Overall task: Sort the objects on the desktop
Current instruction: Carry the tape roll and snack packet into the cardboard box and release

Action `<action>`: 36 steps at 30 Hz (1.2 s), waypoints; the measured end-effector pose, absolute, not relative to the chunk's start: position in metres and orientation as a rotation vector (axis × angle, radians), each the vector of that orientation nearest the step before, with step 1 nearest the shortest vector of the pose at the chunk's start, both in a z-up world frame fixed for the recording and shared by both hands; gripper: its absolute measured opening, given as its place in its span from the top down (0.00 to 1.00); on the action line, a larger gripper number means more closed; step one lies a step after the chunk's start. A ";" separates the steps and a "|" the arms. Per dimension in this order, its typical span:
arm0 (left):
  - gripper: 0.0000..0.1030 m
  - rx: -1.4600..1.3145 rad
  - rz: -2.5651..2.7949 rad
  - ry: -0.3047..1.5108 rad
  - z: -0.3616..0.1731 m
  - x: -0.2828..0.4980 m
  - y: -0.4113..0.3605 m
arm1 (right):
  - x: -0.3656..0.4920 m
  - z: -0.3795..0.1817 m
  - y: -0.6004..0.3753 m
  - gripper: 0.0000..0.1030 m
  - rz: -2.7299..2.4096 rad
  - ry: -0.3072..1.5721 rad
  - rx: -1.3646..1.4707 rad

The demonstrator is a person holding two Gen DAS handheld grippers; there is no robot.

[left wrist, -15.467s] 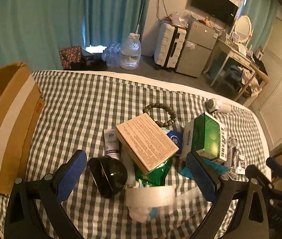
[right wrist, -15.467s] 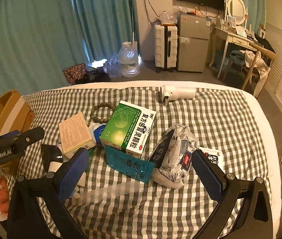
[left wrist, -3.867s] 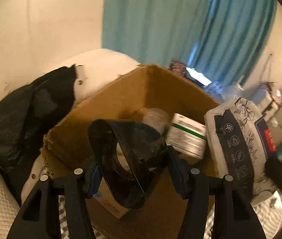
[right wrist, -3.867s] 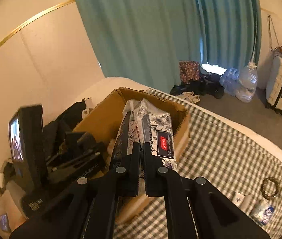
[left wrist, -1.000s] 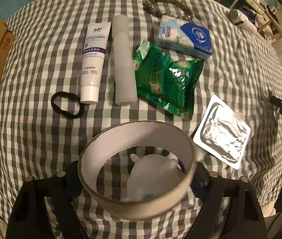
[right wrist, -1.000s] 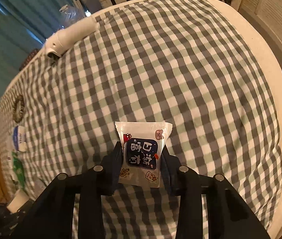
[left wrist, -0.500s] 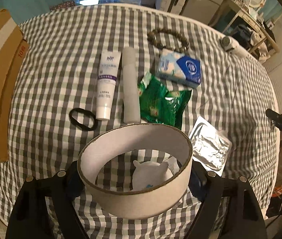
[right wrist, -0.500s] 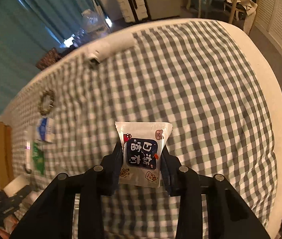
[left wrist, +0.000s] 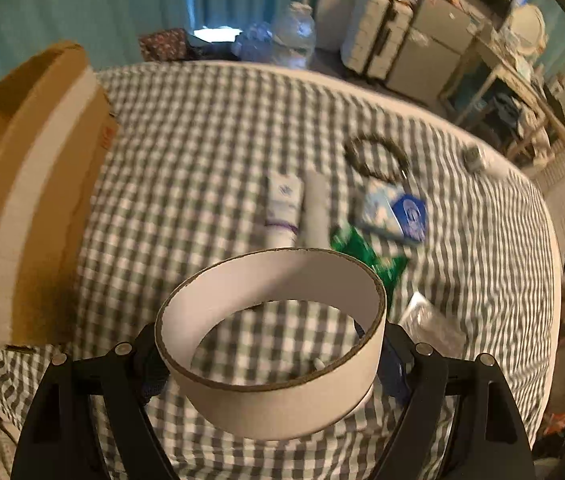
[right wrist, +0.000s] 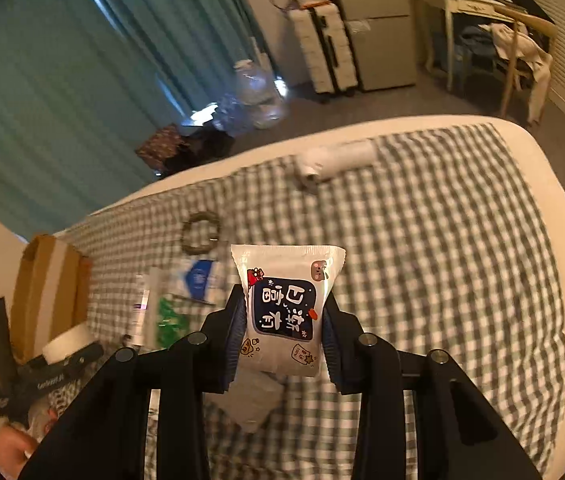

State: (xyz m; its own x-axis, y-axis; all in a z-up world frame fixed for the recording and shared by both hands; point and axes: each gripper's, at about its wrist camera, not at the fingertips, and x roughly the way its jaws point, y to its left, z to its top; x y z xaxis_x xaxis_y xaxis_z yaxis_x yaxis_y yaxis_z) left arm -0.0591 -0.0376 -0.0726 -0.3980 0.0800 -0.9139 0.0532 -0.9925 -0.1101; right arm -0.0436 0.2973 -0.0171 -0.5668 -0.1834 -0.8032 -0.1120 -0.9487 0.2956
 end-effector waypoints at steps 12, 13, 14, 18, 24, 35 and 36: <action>0.18 -1.460 3.028 -0.352 -0.001 -0.068 -0.142 | -0.072 0.027 0.155 0.66 -2.483 -0.348 1.220; 0.18 -1.419 3.054 -0.387 0.008 -0.065 -0.153 | -0.074 0.034 0.137 0.66 -2.469 -0.304 1.195; 0.18 -1.393 3.073 -0.411 0.014 -0.063 -0.161 | -0.076 0.038 0.123 0.66 -2.448 -0.278 1.182; 0.18 -1.259 3.159 -0.517 0.035 -0.049 -0.199 | -0.083 0.050 0.062 0.66 -2.340 -0.207 1.130; 0.18 -1.295 3.246 -0.587 0.029 -0.046 -0.250 | -0.095 0.047 -0.033 0.66 -2.176 -0.152 1.096; 0.18 -1.400 3.370 -0.788 -0.002 -0.039 -0.330 | -0.125 0.020 -0.150 0.66 -2.048 -0.017 1.135; 0.18 -1.415 3.372 -0.784 -0.006 -0.043 -0.330 | -0.127 0.019 -0.155 0.64 -2.044 -0.014 1.140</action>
State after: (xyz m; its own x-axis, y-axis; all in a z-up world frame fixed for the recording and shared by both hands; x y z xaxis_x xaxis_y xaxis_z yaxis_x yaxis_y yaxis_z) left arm -0.0426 -0.3304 -0.0059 -0.5651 -0.3631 -0.7409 0.6525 -0.7462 -0.1320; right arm -0.1267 -0.1547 0.0192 -0.2937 -0.6320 -0.7172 0.6220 -0.6960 0.3586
